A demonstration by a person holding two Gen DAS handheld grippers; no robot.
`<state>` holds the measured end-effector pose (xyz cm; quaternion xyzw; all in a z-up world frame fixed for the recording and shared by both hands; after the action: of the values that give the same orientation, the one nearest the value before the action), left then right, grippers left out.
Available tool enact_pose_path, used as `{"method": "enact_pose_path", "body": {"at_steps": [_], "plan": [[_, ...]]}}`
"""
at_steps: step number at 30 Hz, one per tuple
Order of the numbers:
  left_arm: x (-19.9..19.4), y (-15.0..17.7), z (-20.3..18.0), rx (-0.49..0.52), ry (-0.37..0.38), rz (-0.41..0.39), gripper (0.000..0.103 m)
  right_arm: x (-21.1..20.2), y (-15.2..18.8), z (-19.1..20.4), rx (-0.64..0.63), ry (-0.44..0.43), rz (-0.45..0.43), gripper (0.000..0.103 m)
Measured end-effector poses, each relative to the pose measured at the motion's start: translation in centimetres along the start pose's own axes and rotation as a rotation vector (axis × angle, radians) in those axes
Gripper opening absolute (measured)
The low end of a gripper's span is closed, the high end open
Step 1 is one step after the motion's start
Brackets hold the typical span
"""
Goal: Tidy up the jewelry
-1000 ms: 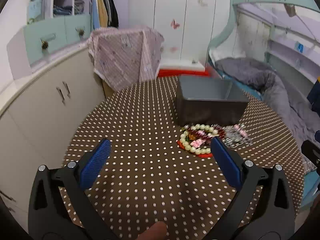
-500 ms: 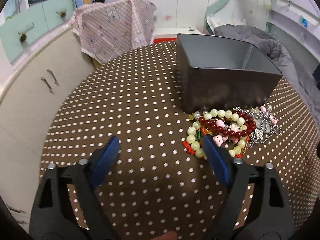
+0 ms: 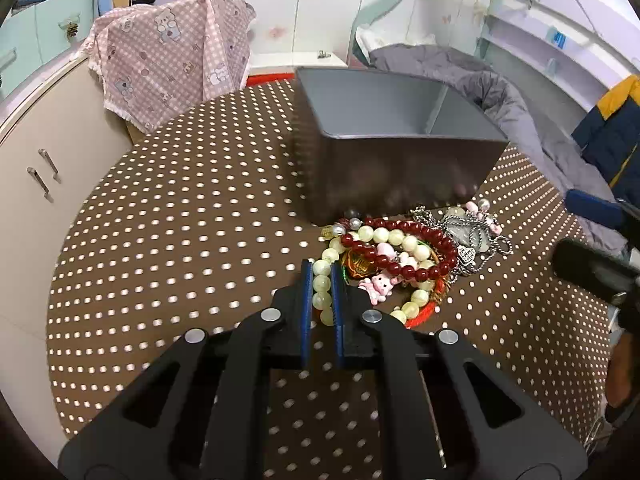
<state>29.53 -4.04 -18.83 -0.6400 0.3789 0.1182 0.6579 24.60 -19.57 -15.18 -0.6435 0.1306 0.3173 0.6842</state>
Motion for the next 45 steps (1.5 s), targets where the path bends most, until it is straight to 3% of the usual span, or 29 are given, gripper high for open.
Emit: {"method": "enact_pose_path", "body": {"at_steps": [6,13,18,20,33,39,45], "plan": [[-1.8,0.1,1.3,-0.018,0.004,-0.024,0.009,2.3,0.2,3.1,-0.131,-0.112,0.054,0.072],[-2.0,1.0,1.3,-0.035,-0.001,-0.022,0.009,5.8,0.1,5.9,-0.273,-0.18,0.09,0.05],[-2.1,1.5,1.7,-0.056,-0.001,-0.022,0.009,7.6,0.3,6.1,-0.316,-0.207,0.127,0.013],[-2.1,1.4,1.7,-0.057,0.001,-0.022,0.009,7.3,0.2,5.9,-0.331,-0.208,0.128,0.008],[-2.4,1.0,1.7,-0.07,0.016,-0.036,0.009,2.9,-1.7,2.9,-0.045,-0.38,0.056,0.007],[-2.4,1.6,2.9,-0.081,-0.007,-0.018,0.009,3.3,-1.1,1.4,-0.001,-0.358,0.093,0.007],[-4.6,0.3,2.9,-0.089,0.012,-0.072,0.009,1.9,-2.7,1.2,0.016,-0.383,0.044,0.007]]}}
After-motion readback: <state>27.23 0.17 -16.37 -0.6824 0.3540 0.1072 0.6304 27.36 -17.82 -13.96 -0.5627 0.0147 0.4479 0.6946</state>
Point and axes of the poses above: each gripper's, at about its wrist camera, not at the fingertips, and x roughly the way its jaws point, z to its left, y to its underside, the point moved 2 cm from there along x, roughly the way its jaws point, and after that the axes turned 10 degrees about -z, right-handed, at the moved point
